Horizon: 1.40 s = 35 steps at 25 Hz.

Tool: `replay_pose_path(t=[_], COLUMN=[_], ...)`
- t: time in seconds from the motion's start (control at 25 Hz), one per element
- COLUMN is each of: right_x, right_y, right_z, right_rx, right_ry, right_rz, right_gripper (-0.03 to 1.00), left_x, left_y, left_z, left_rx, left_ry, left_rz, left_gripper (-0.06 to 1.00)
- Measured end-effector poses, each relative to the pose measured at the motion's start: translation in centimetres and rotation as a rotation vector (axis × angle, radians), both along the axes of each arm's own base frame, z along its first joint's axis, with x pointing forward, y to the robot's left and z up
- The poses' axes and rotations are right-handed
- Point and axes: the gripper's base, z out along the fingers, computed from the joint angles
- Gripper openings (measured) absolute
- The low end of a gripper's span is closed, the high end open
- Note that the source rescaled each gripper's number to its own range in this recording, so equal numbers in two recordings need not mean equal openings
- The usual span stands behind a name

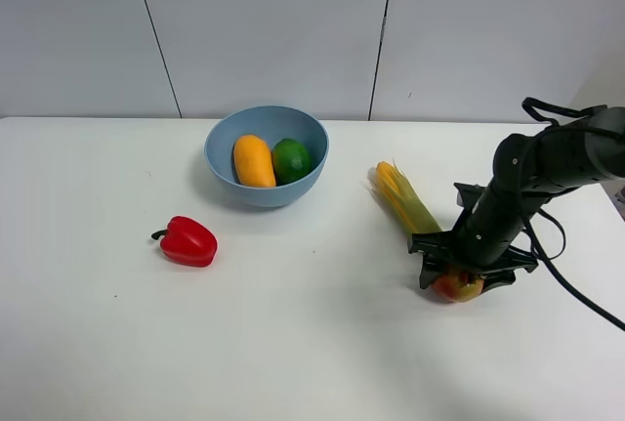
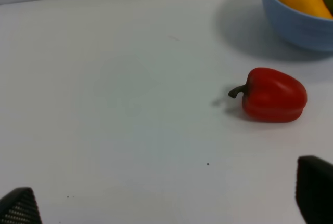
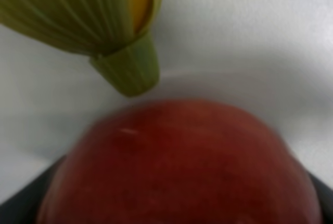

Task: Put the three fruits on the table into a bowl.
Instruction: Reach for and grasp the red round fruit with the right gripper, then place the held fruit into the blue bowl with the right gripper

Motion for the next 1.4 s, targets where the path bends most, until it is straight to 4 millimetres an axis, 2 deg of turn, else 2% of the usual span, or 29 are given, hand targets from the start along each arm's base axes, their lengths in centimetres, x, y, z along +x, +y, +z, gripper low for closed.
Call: replay_pose_path(t=[0.16, 0.28, 0.36, 0.48, 0.64, 0.76, 0.84, 0.92, 1.08, 1.16, 1.24, 1.28, 1.4], right_x=[0.2, 0.3, 0.4, 0.4, 1.0, 2.4, 3.8, 5.9, 9.9, 11.1, 11.9, 12.1, 12.8], right_y=[0.0, 0.3, 0.8, 2.3, 5.9, 9.1, 11.3, 13.6, 18.6, 21.0, 23.3, 24.1, 25.7], right_z=[0.4, 2.5, 5.4, 10.6, 17.6, 20.7, 21.2, 20.4, 16.7, 14.4, 11.9, 11.3, 9.1], right_rx=[-0.012, -0.006, 0.015, 0.071, 0.15, 0.194, 0.207, 0.221, 0.212, 0.201, 0.185, 0.181, 0.154], right_ry=[0.009, -0.01, -0.059, -0.2, -0.495, -0.689, -0.774, -0.819, -0.832, -0.811, -0.782, -0.781, -0.76], right_rz=[0.028, 0.08, 0.118, 0.19, 0.316, 0.399, 0.44, 0.45, 0.512, 0.556, 0.617, 0.642, 0.729], right_gripper=[0.0, 0.0, 0.0, 0.0, 0.0, 0.0, 0.0, 0.0, 0.0, 0.0, 0.0, 0.0, 0.0], left_x=[0.0, 0.0, 0.0, 0.0, 0.0, 0.0, 0.0, 0.0, 0.0, 0.0, 0.0, 0.0, 0.0], left_y=[0.0, 0.0, 0.0, 0.0, 0.0, 0.0, 0.0, 0.0, 0.0, 0.0, 0.0, 0.0, 0.0], left_z=[0.0, 0.0, 0.0, 0.0, 0.0, 0.0, 0.0, 0.0, 0.0, 0.0, 0.0, 0.0, 0.0], left_rx=[0.0, 0.0, 0.0, 0.0, 0.0, 0.0, 0.0, 0.0, 0.0, 0.0, 0.0, 0.0, 0.0], left_ry=[0.0, 0.0, 0.0, 0.0, 0.0, 0.0, 0.0, 0.0, 0.0, 0.0, 0.0, 0.0, 0.0], left_rz=[0.0, 0.0, 0.0, 0.0, 0.0, 0.0, 0.0, 0.0, 0.0, 0.0, 0.0, 0.0, 0.0], left_gripper=[0.99, 0.99, 0.99, 0.99, 0.99, 0.99, 0.99, 0.99, 0.99, 0.99, 0.99, 0.99, 0.99])
